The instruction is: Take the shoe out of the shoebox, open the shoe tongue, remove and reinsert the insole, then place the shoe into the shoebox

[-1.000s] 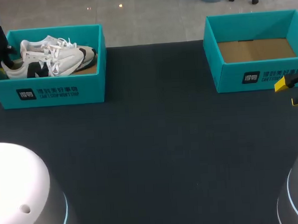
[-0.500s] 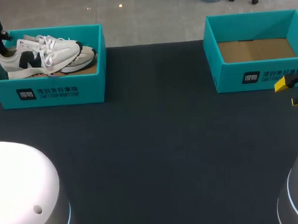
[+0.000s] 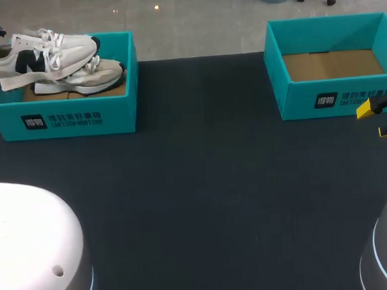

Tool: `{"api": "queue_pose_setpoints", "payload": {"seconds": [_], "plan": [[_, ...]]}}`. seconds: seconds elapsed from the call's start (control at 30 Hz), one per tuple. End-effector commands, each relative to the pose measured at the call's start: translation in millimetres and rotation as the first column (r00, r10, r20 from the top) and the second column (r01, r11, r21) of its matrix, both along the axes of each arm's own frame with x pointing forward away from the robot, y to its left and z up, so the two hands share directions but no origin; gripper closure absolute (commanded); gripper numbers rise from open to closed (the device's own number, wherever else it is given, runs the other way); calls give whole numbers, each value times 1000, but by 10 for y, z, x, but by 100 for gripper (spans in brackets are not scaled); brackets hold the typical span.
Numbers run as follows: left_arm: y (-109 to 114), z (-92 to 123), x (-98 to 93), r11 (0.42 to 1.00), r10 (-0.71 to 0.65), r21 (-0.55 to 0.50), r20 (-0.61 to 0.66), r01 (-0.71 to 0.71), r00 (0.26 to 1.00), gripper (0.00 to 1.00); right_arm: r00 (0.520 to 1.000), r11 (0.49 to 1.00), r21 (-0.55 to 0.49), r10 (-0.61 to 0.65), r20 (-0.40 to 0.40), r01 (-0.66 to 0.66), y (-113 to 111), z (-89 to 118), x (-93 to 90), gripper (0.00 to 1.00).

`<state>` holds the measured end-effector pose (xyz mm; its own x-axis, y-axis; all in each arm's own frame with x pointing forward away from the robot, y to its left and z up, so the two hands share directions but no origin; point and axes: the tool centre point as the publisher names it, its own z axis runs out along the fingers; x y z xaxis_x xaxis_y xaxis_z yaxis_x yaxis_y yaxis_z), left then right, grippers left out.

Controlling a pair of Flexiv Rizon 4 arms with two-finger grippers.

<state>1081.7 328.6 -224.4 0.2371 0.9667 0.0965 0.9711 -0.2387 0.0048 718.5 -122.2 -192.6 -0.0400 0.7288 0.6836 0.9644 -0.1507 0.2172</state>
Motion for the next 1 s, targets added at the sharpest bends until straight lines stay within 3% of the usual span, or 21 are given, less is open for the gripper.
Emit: {"api": "queue_pose_setpoints", "payload": {"seconds": [0.03, 0.23, 1.0], "plan": [[-19, 149, -32, 1000, 2, 22, 6, -3, 1000, 100, 1000, 1000, -3, -2, -1, 2, 8, -3, -2, 0], [-39, 265, -45, 999, 44, 15, 31, -44, 999, 100, 1000, 1000, -3, -2, -1, 2, 8, -3, -2, 0], [-82, 273, -91, 998, 56, 24, 31, -57, 998, 100, 1000, 1000, -3, -2, -1, 2, 8, -3, -2, 0]]}}
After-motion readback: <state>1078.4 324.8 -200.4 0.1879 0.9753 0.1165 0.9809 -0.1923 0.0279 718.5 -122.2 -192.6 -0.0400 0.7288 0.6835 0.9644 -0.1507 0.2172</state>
